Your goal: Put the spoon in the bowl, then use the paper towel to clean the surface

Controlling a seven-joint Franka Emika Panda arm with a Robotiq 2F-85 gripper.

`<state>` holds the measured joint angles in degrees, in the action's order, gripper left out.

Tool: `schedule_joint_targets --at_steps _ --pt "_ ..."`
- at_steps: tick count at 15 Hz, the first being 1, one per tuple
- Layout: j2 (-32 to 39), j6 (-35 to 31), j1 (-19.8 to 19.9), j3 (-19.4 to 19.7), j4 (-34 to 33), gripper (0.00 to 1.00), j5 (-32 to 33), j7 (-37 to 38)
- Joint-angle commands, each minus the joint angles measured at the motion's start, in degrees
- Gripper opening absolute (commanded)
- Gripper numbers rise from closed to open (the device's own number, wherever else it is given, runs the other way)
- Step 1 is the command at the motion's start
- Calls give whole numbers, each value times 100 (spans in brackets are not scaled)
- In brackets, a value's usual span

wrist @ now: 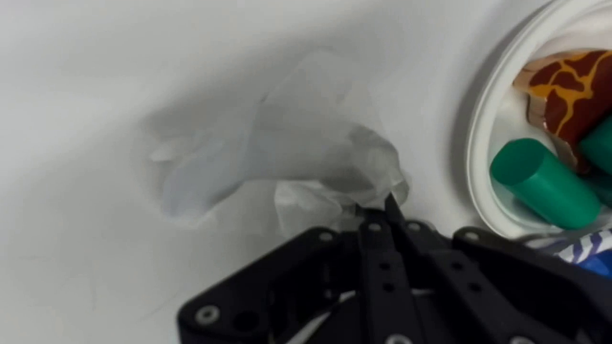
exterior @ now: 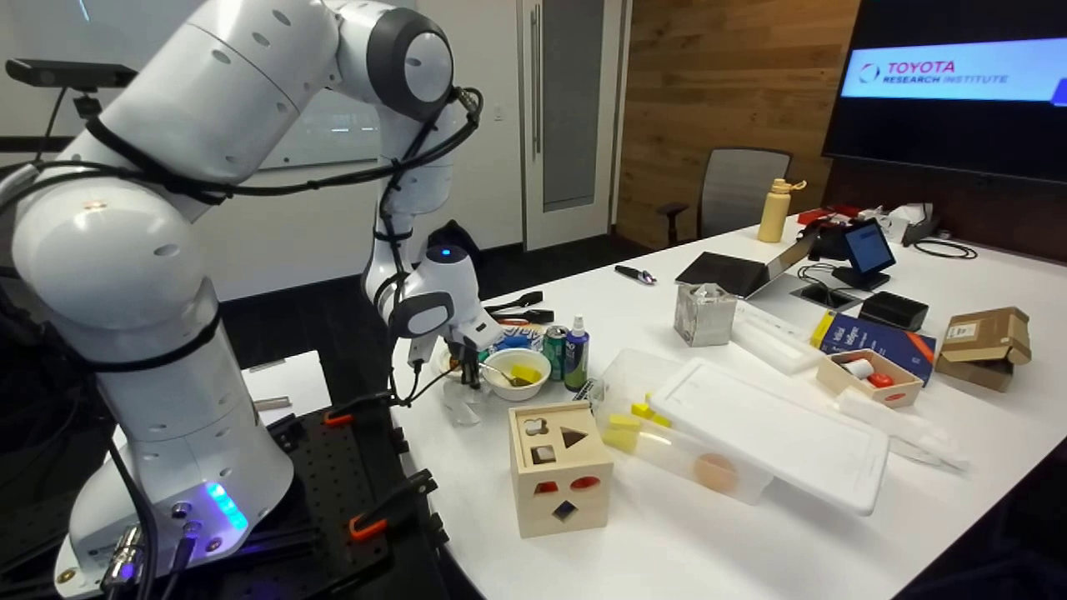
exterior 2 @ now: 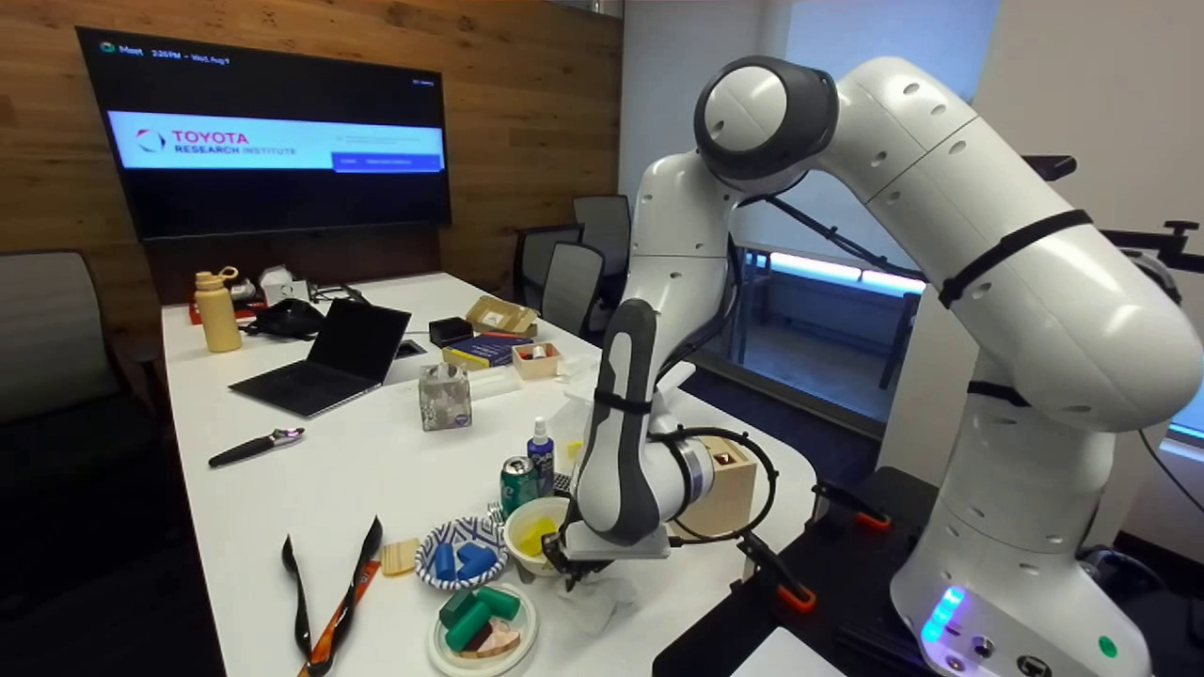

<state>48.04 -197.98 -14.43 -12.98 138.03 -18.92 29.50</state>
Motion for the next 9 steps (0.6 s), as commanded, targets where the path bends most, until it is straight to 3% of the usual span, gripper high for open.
schedule_joint_targets --at_steps 1,4,9 --pt "-176 359 559 -352 503 0 -91 -52" --pt "-376 851 -22 234 819 0 -689 110" --pt "-309 1062 -2032 1847 888 0 -1559 420"
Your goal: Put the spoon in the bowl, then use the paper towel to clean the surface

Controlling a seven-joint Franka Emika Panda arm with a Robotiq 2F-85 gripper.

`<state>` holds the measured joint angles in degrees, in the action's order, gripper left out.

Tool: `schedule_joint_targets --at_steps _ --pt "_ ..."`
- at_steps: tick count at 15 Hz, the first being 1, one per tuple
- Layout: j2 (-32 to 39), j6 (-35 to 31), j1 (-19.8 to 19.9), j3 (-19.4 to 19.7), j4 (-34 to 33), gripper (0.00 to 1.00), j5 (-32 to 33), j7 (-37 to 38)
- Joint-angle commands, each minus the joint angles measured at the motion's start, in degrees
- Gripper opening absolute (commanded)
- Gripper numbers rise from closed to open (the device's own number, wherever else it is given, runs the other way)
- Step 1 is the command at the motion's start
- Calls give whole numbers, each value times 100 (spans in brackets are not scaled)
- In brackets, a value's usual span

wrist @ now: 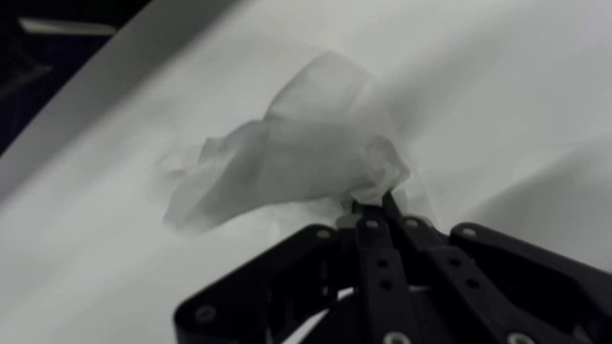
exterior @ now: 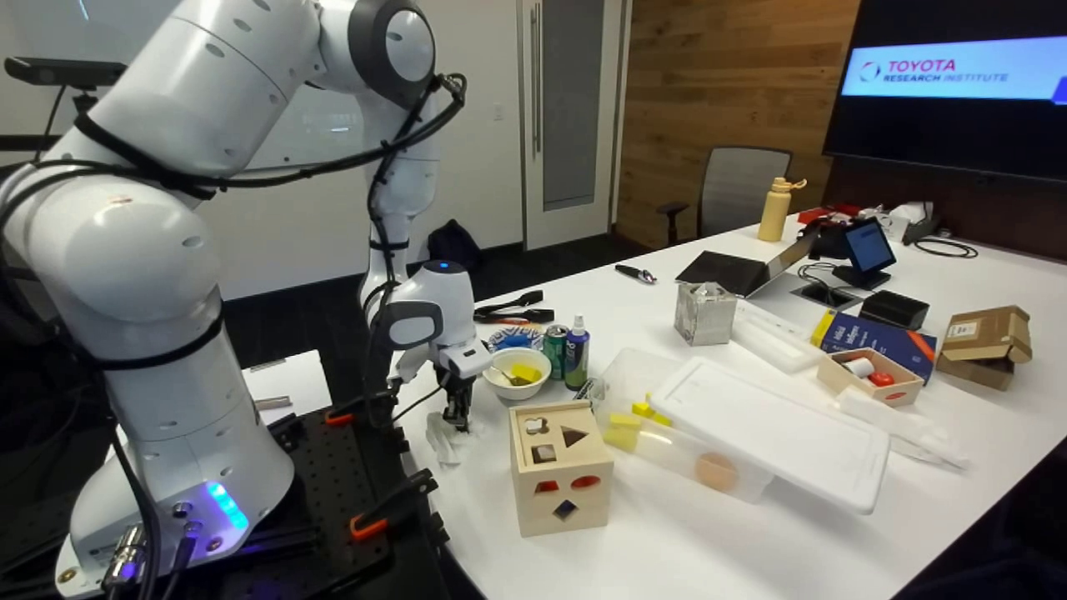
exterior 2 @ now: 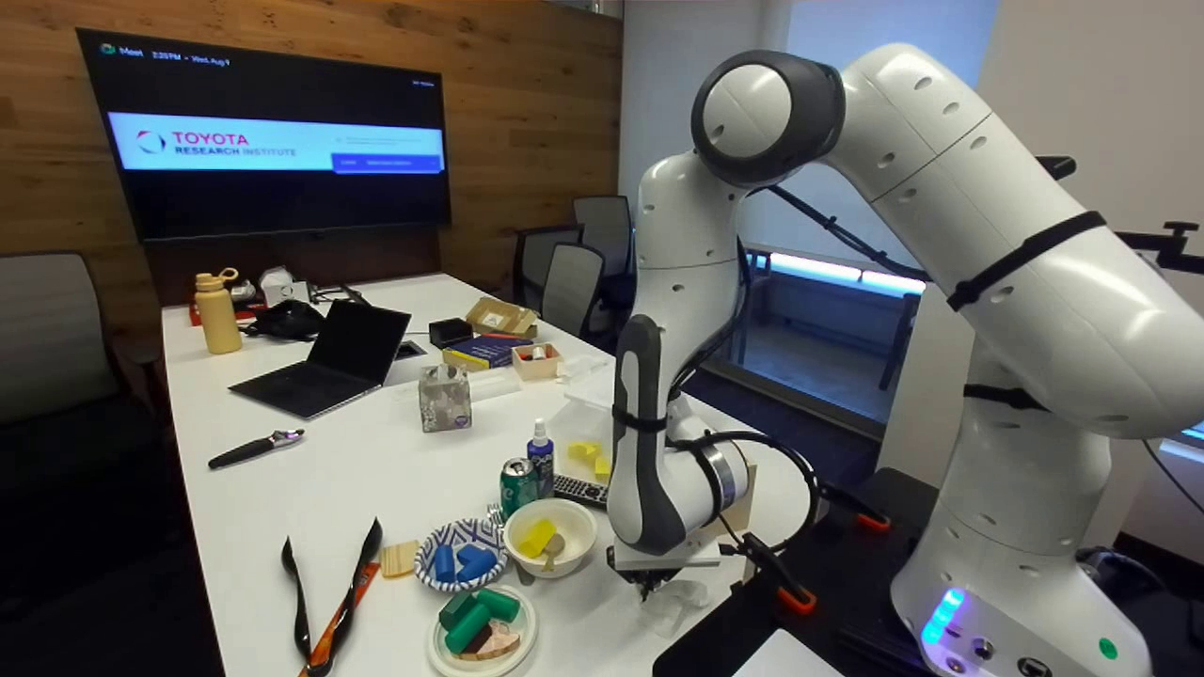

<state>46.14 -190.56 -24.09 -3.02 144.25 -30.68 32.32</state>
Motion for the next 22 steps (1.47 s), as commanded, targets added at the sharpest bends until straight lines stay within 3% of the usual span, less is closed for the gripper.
schedule_joint_targets --at_steps 1,5,8,13,22 --pt "-39 355 -1370 1068 234 0 -460 222" --pt "361 433 -2195 1693 66 0 -530 549" --pt "407 267 -1998 1576 -69 0 -334 526" --pt "110 -175 -599 568 -280 0 504 12" --pt "437 276 2866 -2172 -455 0 1954 -1170"
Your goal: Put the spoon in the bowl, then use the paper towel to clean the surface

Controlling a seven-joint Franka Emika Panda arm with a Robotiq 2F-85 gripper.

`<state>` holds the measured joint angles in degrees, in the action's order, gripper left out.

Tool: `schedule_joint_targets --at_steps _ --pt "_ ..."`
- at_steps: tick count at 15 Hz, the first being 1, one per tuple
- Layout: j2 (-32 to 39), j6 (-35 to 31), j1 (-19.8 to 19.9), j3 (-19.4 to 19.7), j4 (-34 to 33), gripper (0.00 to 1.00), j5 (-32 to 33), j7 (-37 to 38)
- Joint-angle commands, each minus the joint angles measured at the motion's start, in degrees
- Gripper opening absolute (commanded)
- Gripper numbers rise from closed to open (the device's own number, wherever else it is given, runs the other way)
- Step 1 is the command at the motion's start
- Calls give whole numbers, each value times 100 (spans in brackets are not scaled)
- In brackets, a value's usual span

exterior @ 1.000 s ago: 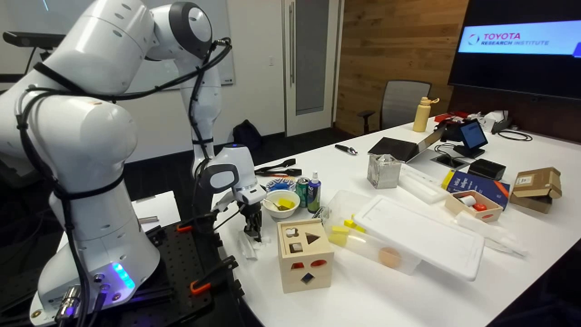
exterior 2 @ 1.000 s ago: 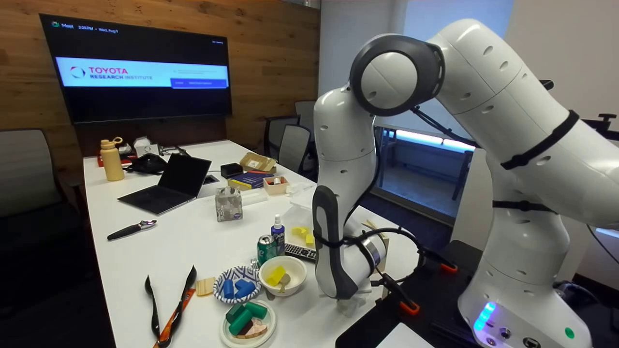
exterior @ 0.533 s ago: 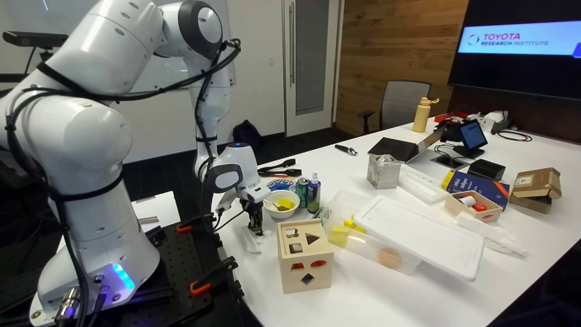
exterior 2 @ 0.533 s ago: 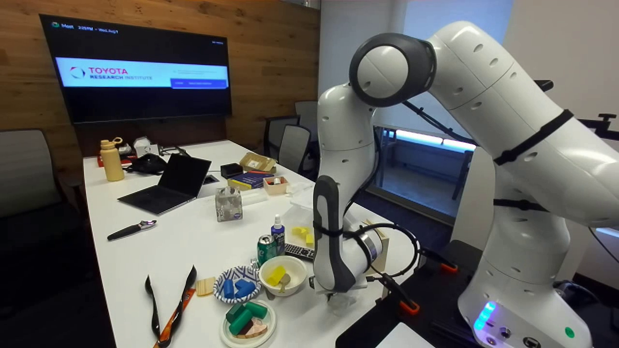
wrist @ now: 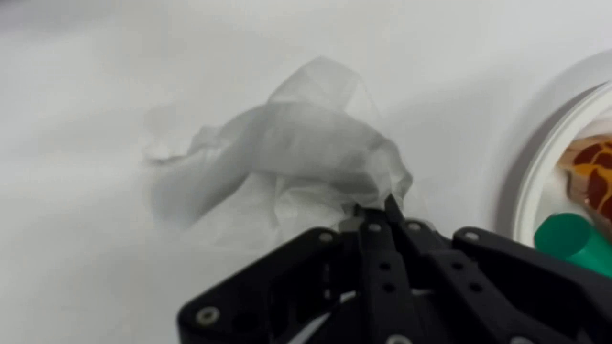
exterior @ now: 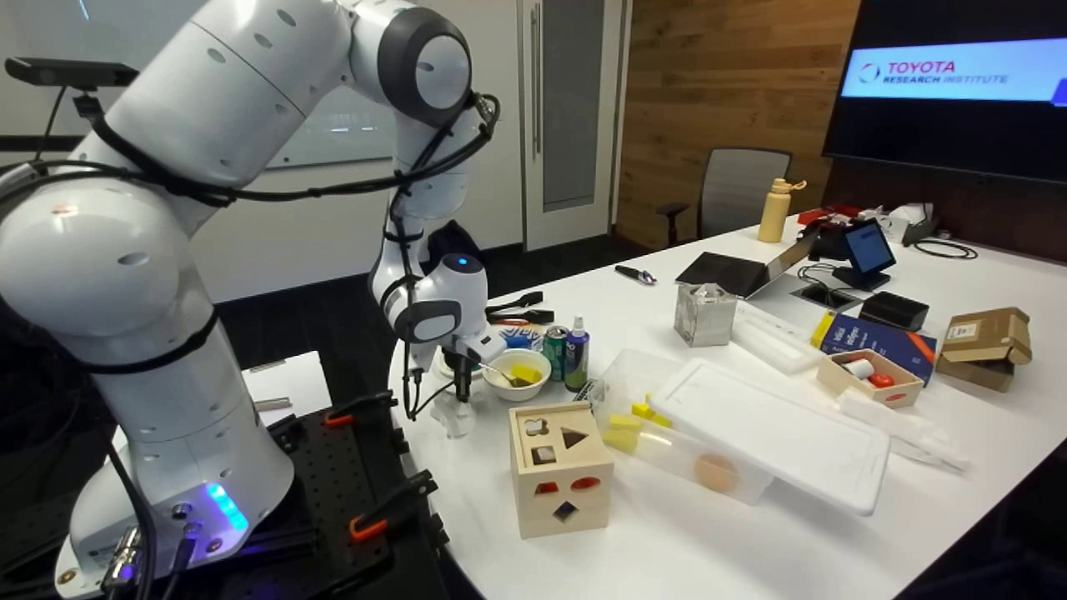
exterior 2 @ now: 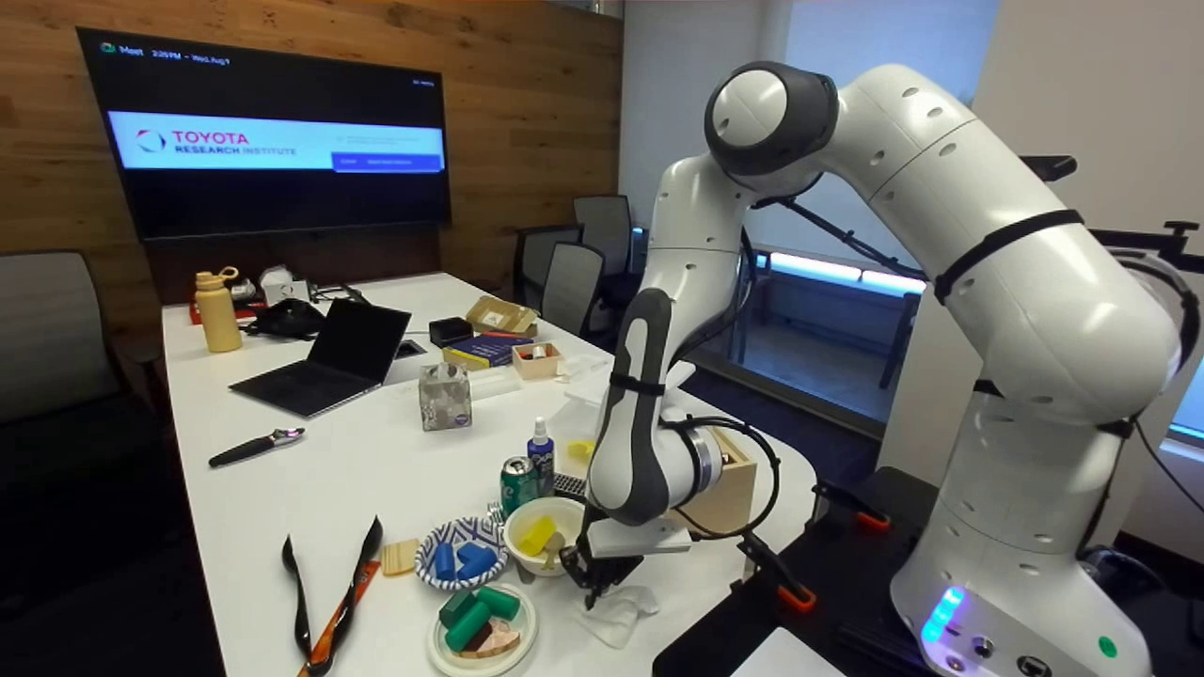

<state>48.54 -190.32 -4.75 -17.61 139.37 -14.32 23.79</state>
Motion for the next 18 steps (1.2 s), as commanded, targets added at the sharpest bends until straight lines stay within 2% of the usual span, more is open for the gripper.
schedule_joint_targets --at_steps 1,3,4,5,8,9,10,12,13,15,16,18 --pt "281 392 1174 -892 52 0 369 -372" --pt "334 768 1432 -1043 130 0 287 -417" --pt "218 1022 1256 -866 174 0 93 -307" --pt "187 1215 1254 -810 195 0 20 -311" --pt "-167 1640 653 -287 266 0 -350 -36" --pt "-409 1641 140 130 330 0 -452 112" --pt "-543 1541 -136 351 397 0 -491 164" --pt "-815 1552 -969 1073 533 0 -517 412" --pt "-867 1519 -1392 1485 597 0 -349 678" --pt "-833 1466 -2303 2380 664 0 -147 1092" --pt "-722 1407 -2764 2759 617 0 -340 1048" --pt "-395 1279 -3246 3295 469 0 -249 1168"
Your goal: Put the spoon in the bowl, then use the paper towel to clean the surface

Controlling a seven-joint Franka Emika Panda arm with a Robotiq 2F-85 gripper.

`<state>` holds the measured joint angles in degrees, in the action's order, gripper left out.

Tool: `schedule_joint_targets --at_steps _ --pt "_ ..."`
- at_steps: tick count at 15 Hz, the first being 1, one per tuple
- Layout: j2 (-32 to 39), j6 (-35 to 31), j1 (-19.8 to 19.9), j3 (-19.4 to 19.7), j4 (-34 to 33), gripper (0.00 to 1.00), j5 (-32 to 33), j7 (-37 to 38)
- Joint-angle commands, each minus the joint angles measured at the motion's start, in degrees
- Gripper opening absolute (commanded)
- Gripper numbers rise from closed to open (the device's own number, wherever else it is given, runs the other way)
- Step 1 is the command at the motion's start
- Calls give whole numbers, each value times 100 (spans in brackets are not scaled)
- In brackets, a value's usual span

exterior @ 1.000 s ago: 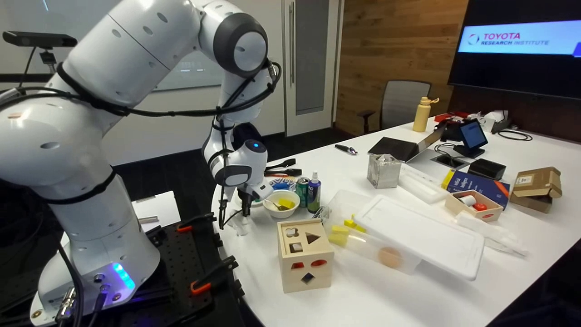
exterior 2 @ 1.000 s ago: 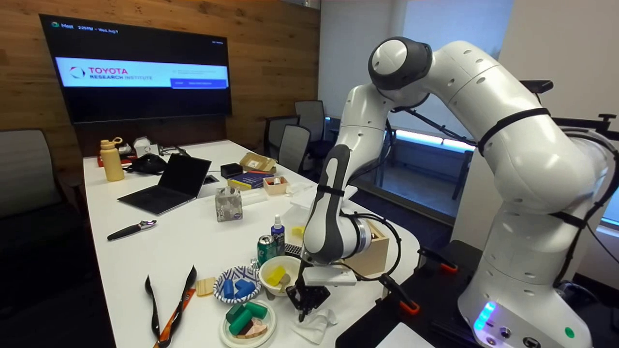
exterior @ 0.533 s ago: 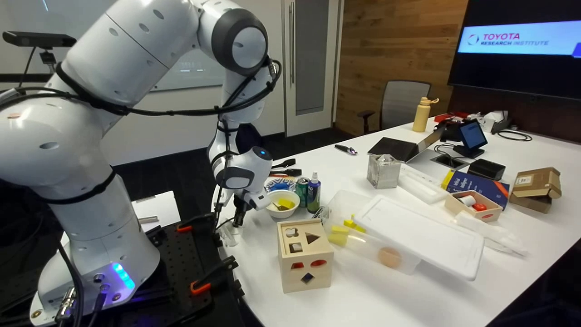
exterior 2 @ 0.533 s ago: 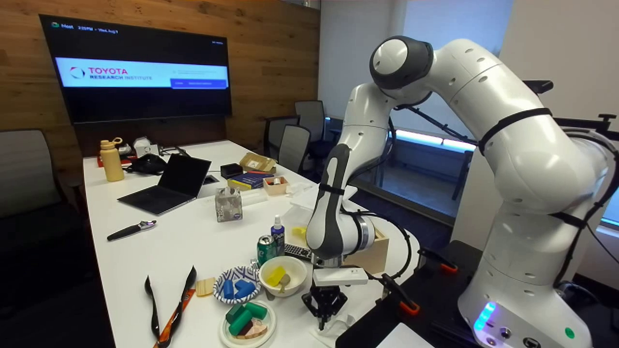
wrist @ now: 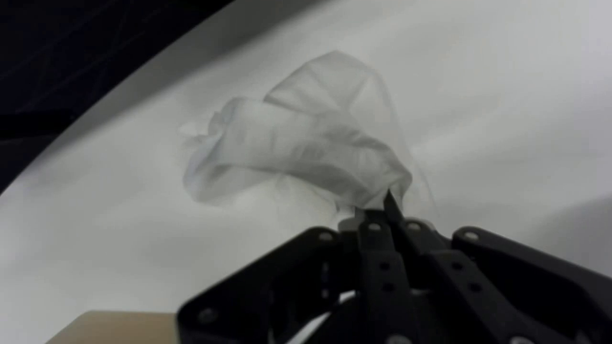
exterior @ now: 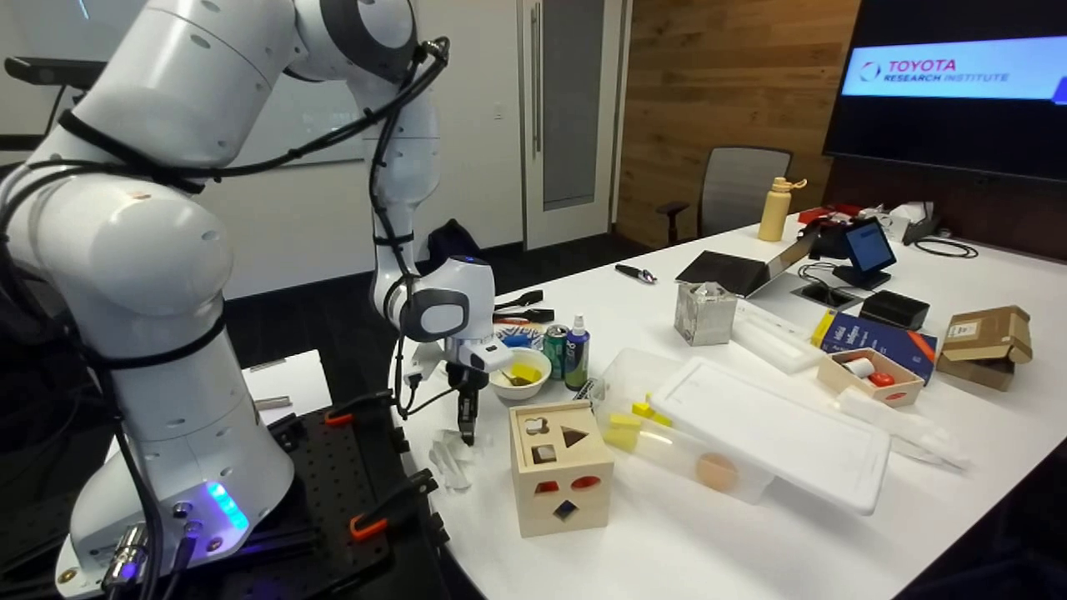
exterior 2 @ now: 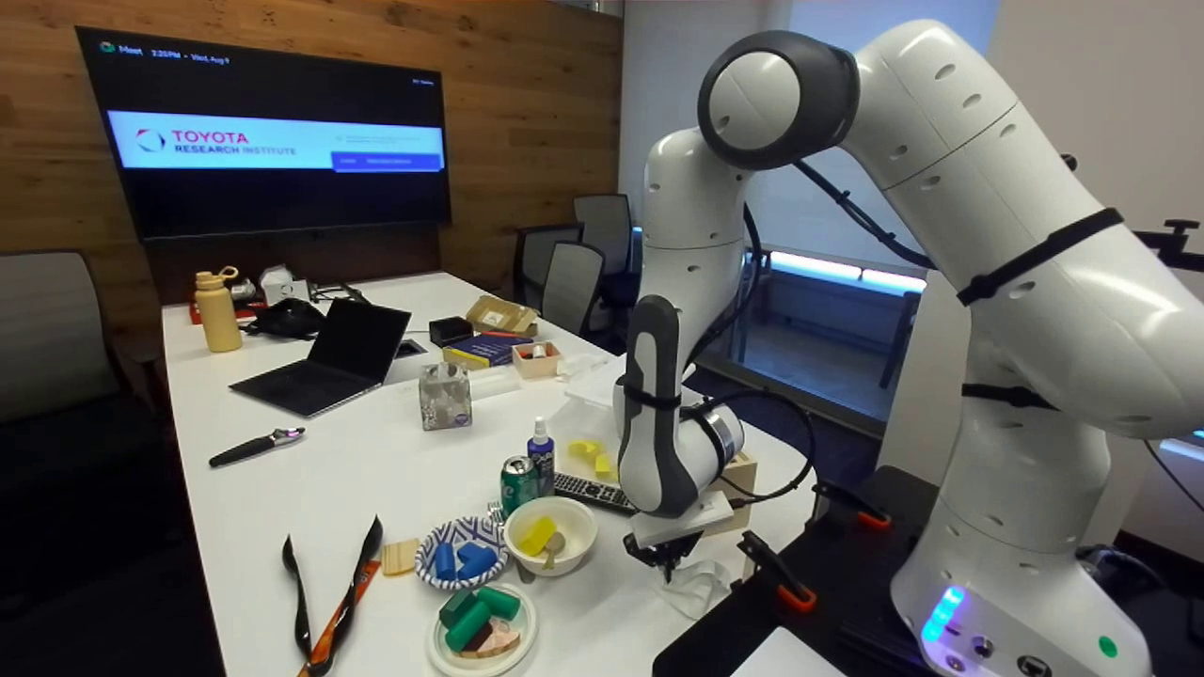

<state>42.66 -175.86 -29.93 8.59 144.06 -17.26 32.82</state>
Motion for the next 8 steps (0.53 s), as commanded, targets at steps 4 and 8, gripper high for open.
schedule_joint_targets --at_steps 4,8 --pt "478 -638 -757 784 -195 0 -75 96" --pt "620 -1303 -170 292 -399 0 -151 -167"
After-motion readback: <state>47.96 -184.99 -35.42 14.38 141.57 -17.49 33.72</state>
